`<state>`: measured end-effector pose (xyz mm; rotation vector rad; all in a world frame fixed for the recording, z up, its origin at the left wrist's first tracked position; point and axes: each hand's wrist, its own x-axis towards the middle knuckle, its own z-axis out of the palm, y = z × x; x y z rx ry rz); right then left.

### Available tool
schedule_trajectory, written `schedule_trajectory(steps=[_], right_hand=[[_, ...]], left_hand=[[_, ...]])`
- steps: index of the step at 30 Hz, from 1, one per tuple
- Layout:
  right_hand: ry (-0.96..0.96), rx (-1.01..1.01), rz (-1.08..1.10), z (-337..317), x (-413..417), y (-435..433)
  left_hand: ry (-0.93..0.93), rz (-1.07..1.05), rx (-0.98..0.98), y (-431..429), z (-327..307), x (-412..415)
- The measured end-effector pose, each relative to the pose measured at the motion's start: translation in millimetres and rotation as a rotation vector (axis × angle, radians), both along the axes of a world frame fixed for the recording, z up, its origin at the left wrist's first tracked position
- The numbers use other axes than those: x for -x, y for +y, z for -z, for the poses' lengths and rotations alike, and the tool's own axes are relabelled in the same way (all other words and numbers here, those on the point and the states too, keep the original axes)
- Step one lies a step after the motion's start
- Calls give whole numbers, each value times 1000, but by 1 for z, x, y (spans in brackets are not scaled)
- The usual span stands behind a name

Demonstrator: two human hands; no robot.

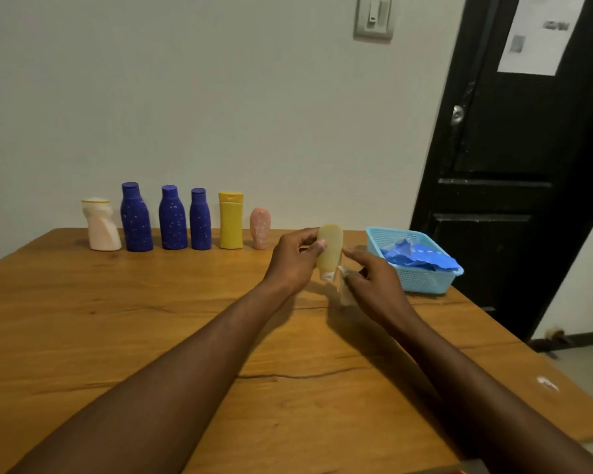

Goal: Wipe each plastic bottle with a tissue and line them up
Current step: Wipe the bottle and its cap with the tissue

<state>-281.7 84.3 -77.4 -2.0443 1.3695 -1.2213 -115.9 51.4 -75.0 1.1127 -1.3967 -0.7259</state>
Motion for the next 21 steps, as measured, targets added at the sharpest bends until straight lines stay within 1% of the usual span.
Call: schedule_trajectory(steps=[4,9,13,21], right_hand=[[-16,-87,-2,10,8,-15],[-13,-178,-42,15,9,-21],[-6,-207,-58,16,8,-21],[-23,-191,-40,19,8,-20]], left_hand=[[-26,16,-11,-18,6,9],[31,4,-55,-24,19,12],[52,-5,-84,-22,25,13],[49,73,-108,-17,26,13]])
